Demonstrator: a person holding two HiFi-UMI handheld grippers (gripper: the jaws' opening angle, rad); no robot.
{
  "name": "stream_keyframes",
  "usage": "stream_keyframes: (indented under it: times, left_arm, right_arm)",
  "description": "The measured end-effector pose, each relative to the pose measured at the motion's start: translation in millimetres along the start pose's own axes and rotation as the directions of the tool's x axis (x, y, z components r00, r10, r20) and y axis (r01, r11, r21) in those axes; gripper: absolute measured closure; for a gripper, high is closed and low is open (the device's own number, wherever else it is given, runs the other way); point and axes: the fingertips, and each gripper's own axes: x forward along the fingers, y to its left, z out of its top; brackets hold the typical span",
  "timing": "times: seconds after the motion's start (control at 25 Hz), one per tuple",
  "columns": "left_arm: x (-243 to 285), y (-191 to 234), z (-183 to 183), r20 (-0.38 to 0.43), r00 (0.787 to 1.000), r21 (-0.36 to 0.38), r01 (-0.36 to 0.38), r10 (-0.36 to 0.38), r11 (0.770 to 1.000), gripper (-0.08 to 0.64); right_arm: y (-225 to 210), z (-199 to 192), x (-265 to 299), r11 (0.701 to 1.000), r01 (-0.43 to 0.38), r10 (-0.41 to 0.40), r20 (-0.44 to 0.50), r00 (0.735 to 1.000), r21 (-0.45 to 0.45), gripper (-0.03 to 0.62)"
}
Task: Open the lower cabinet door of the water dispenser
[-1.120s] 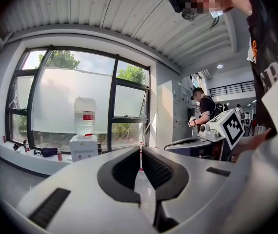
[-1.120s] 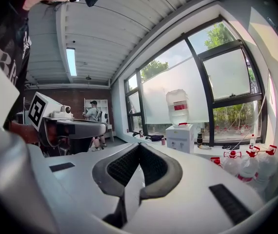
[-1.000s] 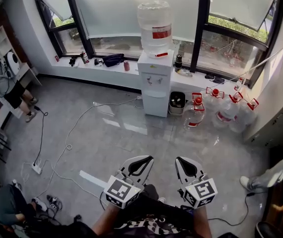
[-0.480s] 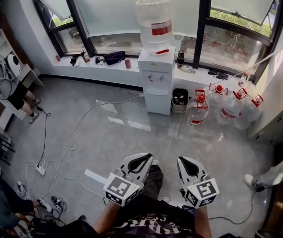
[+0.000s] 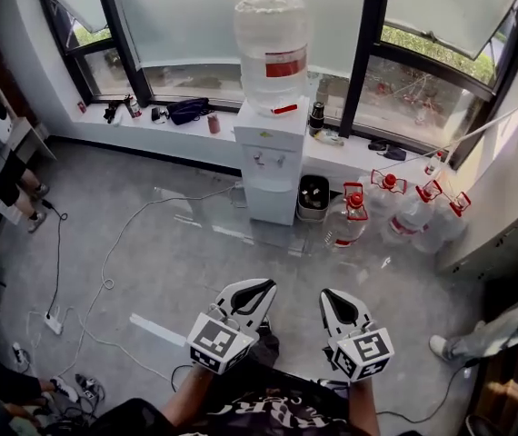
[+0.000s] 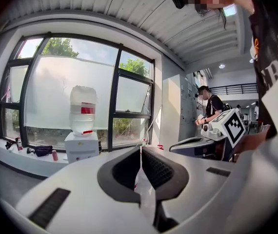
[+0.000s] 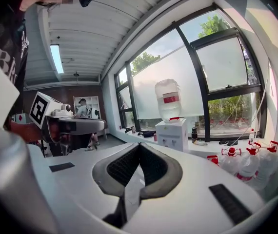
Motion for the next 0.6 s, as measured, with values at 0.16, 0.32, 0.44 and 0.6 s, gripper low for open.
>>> stream_keyframes:
  times: [0.16, 0.32, 0.44, 0.6]
  left_arm:
    - [26, 54, 15, 0.011, 1.000, 0.000, -0.006, 0.006, 1.000, 0.540]
    - [52, 102, 22, 0.015, 1.000, 0.005, -0.013, 0.013, 1.000, 0.540]
    - [68, 129, 20, 0.010, 1.000, 0.000, 0.001, -0.001, 1.000, 0.540]
    - [89, 151, 12, -0.018, 1.000, -0.010, 0.021, -0.022, 1.000, 0.540]
  right_arm:
    - [-18, 24, 55, 1.000, -0.007, 0.007, -0.005, 1.000, -0.010, 0.580]
    - [-34, 41, 107, 1.000, -0.006, 0.006, -0.007, 1.000, -0.014, 0.580]
    - [-43, 49, 136, 1.000, 0.005, -0.006, -0.011, 1.000, -0.013, 0.580]
    - [-58, 52, 163, 1.000, 0.009, -0.010, -0.029, 1.000, -0.009, 0.580]
